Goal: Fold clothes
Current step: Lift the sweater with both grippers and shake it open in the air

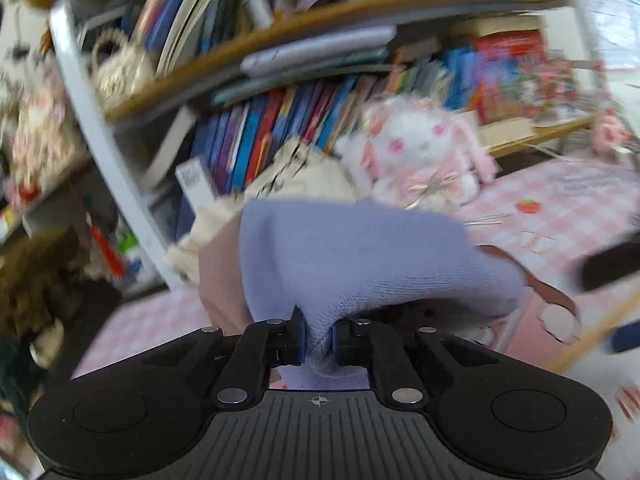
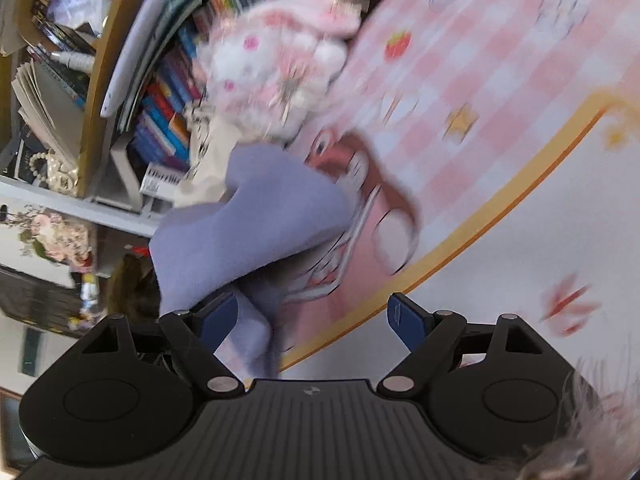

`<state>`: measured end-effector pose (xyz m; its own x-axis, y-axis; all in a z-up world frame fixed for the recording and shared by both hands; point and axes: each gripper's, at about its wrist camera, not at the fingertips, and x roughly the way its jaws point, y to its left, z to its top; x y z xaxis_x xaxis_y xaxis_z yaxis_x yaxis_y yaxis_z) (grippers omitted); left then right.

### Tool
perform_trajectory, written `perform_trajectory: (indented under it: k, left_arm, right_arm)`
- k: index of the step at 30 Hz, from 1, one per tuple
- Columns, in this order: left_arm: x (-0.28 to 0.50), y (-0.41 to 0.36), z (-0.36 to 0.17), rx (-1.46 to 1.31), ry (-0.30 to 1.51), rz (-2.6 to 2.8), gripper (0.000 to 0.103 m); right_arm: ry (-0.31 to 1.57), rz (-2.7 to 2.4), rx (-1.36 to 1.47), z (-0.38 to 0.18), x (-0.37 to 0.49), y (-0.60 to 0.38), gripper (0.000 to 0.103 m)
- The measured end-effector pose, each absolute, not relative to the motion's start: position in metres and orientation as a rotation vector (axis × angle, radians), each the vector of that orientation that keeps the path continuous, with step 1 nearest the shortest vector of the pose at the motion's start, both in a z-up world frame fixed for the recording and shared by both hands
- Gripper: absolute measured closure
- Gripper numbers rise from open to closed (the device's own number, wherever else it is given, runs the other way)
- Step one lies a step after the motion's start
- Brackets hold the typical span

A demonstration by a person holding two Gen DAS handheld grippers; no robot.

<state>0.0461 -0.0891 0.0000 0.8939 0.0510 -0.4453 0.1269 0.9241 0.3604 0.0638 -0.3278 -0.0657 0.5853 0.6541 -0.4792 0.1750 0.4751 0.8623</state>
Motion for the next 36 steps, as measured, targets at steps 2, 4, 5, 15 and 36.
perform_trajectory:
  k: [2, 4, 5, 15, 36]
  left_arm:
    - [0.029, -0.089, 0.012, 0.391, 0.46, -0.063, 0.094]
    - [0.01, -0.085, 0.024, 0.383, 0.456, -0.081, 0.094]
    - [0.001, -0.083, 0.027, 0.384, 0.456, -0.089, 0.094]
    - [-0.052, -0.072, 0.038, 0.34, 0.493, -0.051, 0.094]
    - [-0.066, -0.144, 0.077, 0.323, 0.476, -0.469, 0.095]
  right_arm:
    - [0.969, 0.388, 1.146, -0.073, 0.071, -0.316, 0.02]
    - [0.978, 0.406, 1.219, -0.078, 0.076, -0.313, 0.02]
    - [0.983, 0.419, 1.248, -0.079, 0.078, -0.311, 0.02]
    - [1.098, 0.481, 1.441, -0.103, 0.075, -0.291, 0.028]
    - [0.445, 0.599, 1.246, 0.043, 0.073, -0.402, 0.095]
